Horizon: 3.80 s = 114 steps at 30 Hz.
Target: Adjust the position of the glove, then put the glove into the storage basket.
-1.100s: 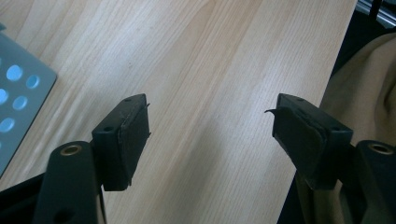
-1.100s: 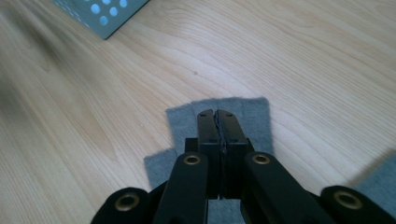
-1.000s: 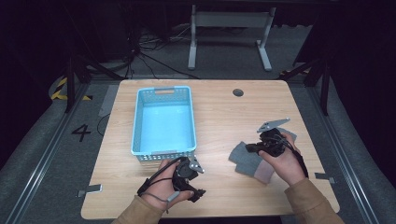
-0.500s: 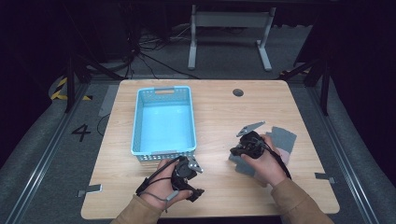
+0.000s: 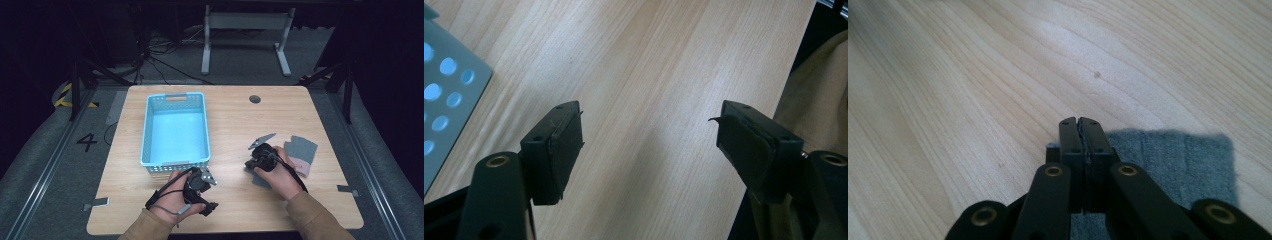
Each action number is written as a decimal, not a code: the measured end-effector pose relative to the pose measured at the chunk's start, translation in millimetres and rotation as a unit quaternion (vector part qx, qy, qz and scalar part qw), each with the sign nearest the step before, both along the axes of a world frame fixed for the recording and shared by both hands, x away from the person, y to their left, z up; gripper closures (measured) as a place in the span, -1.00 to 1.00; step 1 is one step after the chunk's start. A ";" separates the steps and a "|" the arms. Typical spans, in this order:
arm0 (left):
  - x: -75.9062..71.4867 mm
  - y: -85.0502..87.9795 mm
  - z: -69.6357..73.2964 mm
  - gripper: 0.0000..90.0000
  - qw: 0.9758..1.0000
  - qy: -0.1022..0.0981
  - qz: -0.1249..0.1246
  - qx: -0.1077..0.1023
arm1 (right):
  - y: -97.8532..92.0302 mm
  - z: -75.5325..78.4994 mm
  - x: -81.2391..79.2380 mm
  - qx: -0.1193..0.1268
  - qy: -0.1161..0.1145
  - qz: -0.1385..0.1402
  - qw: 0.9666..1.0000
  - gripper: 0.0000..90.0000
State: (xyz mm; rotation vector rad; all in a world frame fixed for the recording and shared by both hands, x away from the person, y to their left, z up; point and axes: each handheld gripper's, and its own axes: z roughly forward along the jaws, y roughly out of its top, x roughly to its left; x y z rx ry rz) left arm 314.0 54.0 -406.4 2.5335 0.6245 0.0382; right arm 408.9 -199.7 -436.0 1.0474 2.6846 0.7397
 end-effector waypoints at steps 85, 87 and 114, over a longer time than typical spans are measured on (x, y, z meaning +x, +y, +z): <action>21.1 -8.9 3.1 -0.41 1.000 -0.010 0.003 -0.026 | -101.0 25.1 -8.8 0.038 -0.027 -0.112 0.993 1.00; 21.6 -8.5 3.9 -0.41 1.000 -0.012 0.003 -0.027 | -101.6 21.2 -7.2 0.028 -0.023 -0.117 0.992 1.00; 25.2 -18.5 5.8 -0.41 0.999 -0.013 -0.010 -0.027 | -116.0 7.7 -12.4 -0.003 0.016 -0.136 0.991 1.00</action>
